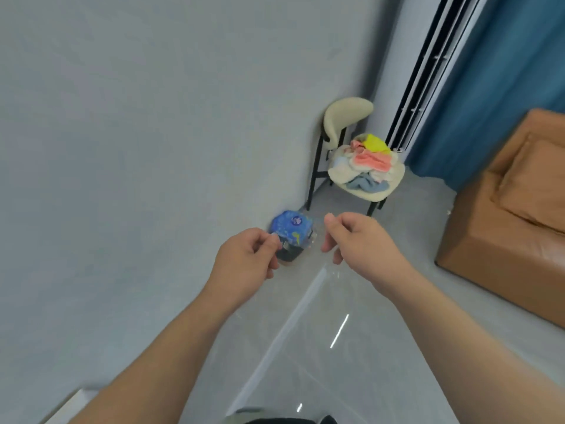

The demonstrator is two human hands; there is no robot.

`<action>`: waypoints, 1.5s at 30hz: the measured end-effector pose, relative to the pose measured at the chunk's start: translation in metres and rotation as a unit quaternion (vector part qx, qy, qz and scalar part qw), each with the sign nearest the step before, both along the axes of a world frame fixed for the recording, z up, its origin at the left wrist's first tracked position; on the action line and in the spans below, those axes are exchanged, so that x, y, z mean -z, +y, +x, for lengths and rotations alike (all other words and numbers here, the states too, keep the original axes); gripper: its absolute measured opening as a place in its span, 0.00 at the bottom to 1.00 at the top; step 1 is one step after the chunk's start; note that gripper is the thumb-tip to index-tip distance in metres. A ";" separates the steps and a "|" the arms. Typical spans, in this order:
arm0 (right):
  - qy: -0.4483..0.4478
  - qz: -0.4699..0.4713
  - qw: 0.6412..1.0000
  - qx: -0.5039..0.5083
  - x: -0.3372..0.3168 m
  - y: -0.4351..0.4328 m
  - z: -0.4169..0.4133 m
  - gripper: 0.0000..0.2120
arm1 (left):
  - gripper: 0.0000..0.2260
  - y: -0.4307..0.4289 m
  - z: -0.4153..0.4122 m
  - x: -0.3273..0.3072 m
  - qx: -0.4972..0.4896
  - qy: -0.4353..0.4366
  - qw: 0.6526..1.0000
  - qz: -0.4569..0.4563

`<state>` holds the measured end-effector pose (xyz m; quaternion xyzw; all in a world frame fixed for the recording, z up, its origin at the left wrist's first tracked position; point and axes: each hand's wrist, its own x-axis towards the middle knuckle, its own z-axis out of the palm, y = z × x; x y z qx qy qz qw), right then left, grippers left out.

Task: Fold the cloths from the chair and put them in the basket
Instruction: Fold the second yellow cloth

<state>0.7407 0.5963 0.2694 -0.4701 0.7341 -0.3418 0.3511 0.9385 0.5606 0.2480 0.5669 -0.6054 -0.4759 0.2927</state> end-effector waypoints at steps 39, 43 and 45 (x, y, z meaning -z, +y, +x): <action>0.013 0.119 0.993 -0.008 0.101 -0.478 -0.723 0.19 | 0.09 -0.515 -0.727 0.115 0.076 -0.076 0.989 0.100; 0.014 0.136 0.988 -0.072 0.110 -0.545 -0.754 0.19 | 0.10 -0.553 -0.754 0.125 0.041 -0.091 0.987 0.123; 0.019 0.145 0.984 -0.098 0.120 -0.580 -0.767 0.19 | 0.10 -0.576 -0.765 0.138 0.017 -0.093 0.986 0.135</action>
